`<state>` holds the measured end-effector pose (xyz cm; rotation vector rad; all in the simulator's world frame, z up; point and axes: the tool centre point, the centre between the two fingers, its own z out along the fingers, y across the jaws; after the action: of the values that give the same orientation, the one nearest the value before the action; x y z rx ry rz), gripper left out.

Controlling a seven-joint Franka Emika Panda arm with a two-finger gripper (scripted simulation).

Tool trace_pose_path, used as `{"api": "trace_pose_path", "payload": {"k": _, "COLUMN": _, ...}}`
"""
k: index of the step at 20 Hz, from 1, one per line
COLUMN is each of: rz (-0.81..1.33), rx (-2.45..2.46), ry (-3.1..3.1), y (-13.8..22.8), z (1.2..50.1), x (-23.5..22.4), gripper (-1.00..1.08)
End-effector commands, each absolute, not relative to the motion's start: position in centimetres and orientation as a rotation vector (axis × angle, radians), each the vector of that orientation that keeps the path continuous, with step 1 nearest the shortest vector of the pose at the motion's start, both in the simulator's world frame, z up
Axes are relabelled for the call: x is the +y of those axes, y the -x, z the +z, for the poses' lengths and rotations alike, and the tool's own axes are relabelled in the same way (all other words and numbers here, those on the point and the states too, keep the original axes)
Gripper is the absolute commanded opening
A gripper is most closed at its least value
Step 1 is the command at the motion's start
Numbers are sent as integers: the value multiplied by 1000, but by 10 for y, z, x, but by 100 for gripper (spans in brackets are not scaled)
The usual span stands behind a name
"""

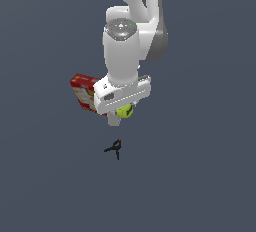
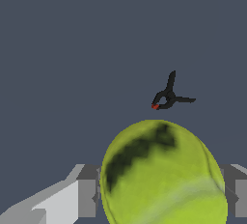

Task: Pick up a designated object from a clutter of objects.

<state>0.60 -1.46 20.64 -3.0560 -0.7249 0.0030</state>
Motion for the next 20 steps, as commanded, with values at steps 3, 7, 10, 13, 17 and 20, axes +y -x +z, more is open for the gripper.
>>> {"api": "trace_pose_path", "payload": {"k": 3, "rz": -1, "rx": -725, "ry": 3054, "y": 19, "z": 240, "x": -41, "gripper": -100}}
{"api": "trace_pose_path", "payload": {"k": 7, "rz": -2, "rx": -725, "ry": 3053, "y": 41, "z": 271, "x": -66, "gripper": -100}}
{"api": "trace_pose_path", "payload": {"k": 10, "rz": -2, "rx": -725, "ry": 3053, "y": 59, "z": 294, "x": -86, "gripper": -100}}
{"api": "trace_pose_path", "payload": {"k": 13, "rz": -2, "rx": -725, "ry": 3053, "y": 75, "z": 316, "x": -104, "gripper": -100}}
{"api": "trace_pose_path", "payload": {"k": 17, "rz": -2, "rx": -725, "ry": 3053, "y": 93, "z": 342, "x": -126, "gripper": -100}}
{"api": "trace_pose_path", "payload": {"k": 20, "rz": -2, "rx": -725, "ry": 3054, "y": 104, "z": 359, "x": -139, "gripper": -100}}
